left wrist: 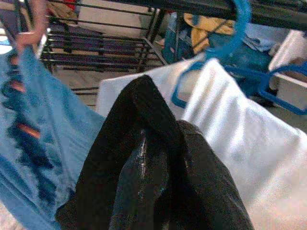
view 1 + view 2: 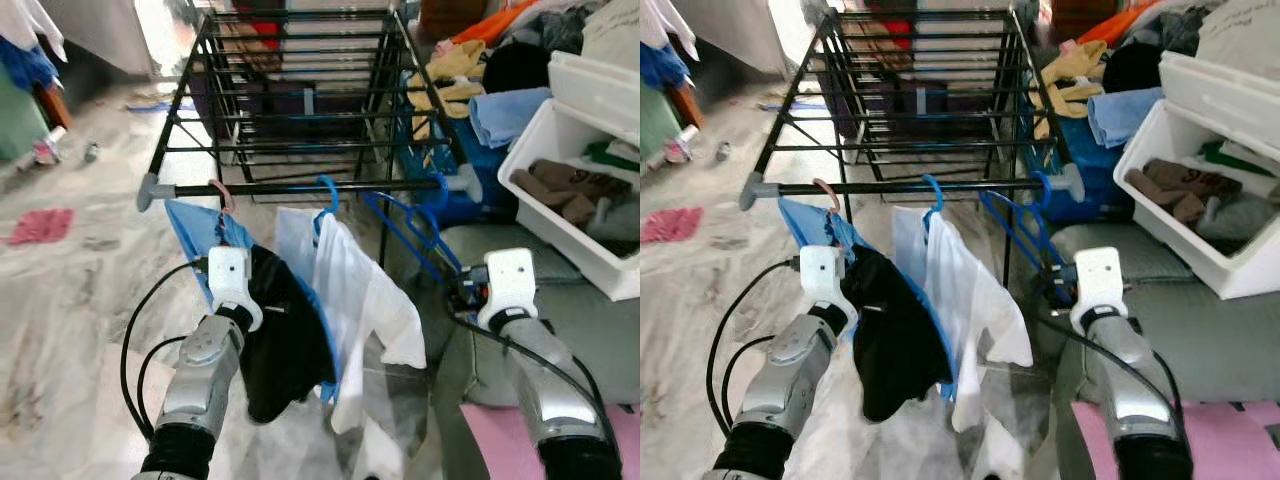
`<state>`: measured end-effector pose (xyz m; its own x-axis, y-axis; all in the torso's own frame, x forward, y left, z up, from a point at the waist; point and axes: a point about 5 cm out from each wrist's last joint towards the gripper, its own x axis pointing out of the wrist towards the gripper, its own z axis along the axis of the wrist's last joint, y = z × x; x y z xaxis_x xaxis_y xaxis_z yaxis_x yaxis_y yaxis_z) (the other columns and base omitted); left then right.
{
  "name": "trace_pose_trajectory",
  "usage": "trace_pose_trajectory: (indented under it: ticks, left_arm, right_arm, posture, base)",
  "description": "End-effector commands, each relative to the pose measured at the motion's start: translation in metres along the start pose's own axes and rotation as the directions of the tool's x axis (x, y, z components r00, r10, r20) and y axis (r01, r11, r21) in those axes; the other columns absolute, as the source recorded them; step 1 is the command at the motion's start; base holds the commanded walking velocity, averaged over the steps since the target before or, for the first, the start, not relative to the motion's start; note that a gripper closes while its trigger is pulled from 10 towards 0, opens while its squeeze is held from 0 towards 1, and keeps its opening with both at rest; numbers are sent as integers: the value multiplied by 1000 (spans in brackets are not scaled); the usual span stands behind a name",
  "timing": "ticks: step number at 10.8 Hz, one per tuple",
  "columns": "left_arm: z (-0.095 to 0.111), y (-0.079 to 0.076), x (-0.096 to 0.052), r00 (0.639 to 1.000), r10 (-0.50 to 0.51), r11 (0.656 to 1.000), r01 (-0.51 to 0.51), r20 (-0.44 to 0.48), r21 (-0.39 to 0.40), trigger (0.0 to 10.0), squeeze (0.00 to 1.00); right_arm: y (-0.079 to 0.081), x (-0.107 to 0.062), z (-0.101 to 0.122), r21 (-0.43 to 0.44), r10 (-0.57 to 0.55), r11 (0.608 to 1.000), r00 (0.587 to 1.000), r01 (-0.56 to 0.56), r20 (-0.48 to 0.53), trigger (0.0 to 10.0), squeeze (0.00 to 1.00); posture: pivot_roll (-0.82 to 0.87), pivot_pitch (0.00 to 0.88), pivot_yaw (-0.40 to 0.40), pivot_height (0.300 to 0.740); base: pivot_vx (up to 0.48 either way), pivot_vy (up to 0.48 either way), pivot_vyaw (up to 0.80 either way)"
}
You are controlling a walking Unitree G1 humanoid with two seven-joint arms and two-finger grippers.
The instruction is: Hang hanger
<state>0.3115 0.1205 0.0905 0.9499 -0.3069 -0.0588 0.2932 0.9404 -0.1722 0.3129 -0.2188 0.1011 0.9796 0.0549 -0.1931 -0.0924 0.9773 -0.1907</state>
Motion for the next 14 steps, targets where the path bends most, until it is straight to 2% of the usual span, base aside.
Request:
trace_pose_trajectory:
  ticks: [1, 2, 3, 5, 7, 9, 11, 13, 14]
  left_arm:
    - [9, -2, 3, 1000, -9, 1000, 8, 27, 22, 10000, 0]
    - [10, -1, 4, 1000, -15, 1000, 14, 25, 23, 10000, 0]
    - [11, -2, 4, 999, -19, 1000, 19, 27, 22, 10000, 0]
    - [10, -5, 2, 999, -31, 999, 31, 29, 15, 10000, 0]
    - [6, -4, -1, 1000, -22, 1000, 22, 4, -13, 10000, 0]
    - [7, -3, -1, 999, -35, 999, 35, 7, 3, 10000, 0]
    - [7, -5, 0, 998, -66, 997, 66, -6, 28, 10000, 0]
    - [3, -7, -1, 996, -79, 996, 80, -35, 44, 10000, 0]
    - [2, -7, -1, 996, -81, 996, 82, -38, 40, 10000, 0]
  right_arm:
    - [-4, 3, 2, 0, 24, 1000, 1000, -24, -12, 10000, 0]
    - [-6, 10, 4, -15, 90, 996, 995, -90, -31, 10000, 0]
    - [-10, 16, 7, -43, 104, 993, 994, -106, -39, 10000, 0]
    - [-12, 23, 8, -46, 134, 990, 990, -136, -43, 10000, 0]
    - [-8, 21, 4, -36, 147, 988, 988, -149, -40, 10000, 0]
    - [0, 19, 0, -23, 141, 990, 990, -142, -23, 10000, 0]
    - [10, 18, 6, 5, 77, 997, 996, -77, 38, 10000, 0]
    - [13, 15, 6, 81, -89, 993, 995, 85, 50, 10000, 0]
    - [15, 13, 6, 77, -124, 990, 991, 120, 54, 10000, 0]
  posture:
    - [-40, 51, 20, 740]
    - [-35, 52, 23, 740]
    - [-32, 54, 21, 740]
    - [-24, 56, 13, 740]
    - [-26, 62, 14, 740]
    - [-28, 66, 18, 740]
    - [-36, 66, 22, 740]
    - [-33, 67, 20, 740]
    - [-32, 67, 20, 740]
  base:
    - [0, 0, 0]
    - [0, 0, 0]
    - [0, 0, 0]
    - [0, 159, 0]
    - [0, 480, 0]
    - [0, 480, 0]
    - [0, 480, 0]
    - [0, 433, 0]
    - [0, 0, -800]
